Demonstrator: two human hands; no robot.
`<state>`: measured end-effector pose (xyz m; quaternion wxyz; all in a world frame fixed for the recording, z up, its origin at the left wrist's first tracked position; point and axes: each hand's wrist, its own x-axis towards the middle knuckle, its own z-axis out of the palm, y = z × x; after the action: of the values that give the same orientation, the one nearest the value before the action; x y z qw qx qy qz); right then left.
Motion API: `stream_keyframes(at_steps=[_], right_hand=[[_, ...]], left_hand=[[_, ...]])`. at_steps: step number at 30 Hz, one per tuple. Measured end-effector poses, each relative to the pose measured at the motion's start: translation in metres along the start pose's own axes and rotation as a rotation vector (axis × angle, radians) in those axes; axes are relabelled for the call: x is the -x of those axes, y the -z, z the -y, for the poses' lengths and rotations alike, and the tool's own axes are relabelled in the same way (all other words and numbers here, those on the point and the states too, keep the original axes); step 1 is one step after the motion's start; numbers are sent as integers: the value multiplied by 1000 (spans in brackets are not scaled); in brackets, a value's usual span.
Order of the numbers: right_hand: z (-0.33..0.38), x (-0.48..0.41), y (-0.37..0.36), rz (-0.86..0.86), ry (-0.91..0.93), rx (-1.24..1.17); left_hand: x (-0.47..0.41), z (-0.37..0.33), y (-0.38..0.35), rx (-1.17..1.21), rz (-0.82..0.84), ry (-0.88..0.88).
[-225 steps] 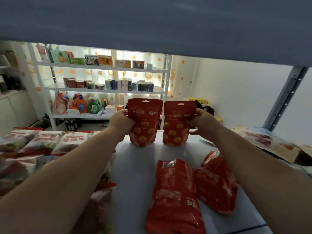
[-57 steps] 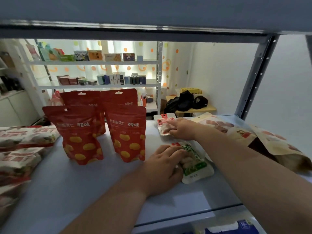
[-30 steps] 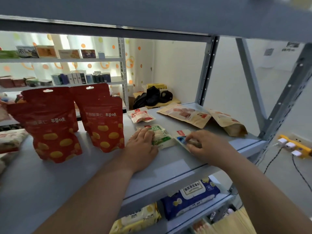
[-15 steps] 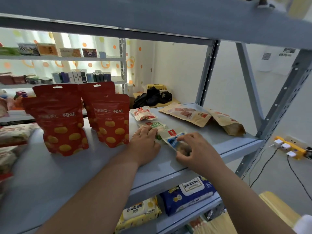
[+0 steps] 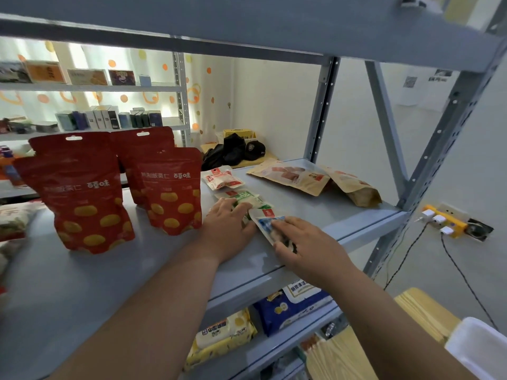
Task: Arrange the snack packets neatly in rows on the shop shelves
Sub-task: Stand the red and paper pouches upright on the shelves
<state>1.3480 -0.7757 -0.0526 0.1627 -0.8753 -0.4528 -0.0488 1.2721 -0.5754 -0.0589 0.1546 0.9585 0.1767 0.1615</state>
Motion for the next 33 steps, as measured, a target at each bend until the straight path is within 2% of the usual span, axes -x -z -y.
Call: stream_keyframes(at_steps=[6,9,10,12,16,19,21,23,26,28,33], right_hand=[[-2,-5,8,64,37,-5],[-15,-9,18,-3,32,-149],[-23,-12,25,-69,23,-199],[-46,-20,39,-191,12,-225],[-104,-44,70,-385,-17,-207],[-152,-77,92,-495,-109,-265],[-184,-107,104,-385,-298,-328],[-210,-135,109,-77,-477,-244],[-228,-156,101,286,-523,-155],[-233,-160,93,380,-484,-148],[-239,-165,82,377,-380,-142]], left_hand=[[3,-3,1,-24,-13,-11],[5,-9,4,-83,-296,-205],[4,-11,6,-45,-314,-194],[0,-14,10,67,-250,-86],[-22,-31,15,127,-157,-81],[-48,-53,15,176,-74,1],[-70,-68,13,220,-43,60],[-95,-81,10,270,-18,135],[-132,-94,-2,531,43,330],[-150,-97,-9,698,107,485],[-179,-92,-21,712,183,639]])
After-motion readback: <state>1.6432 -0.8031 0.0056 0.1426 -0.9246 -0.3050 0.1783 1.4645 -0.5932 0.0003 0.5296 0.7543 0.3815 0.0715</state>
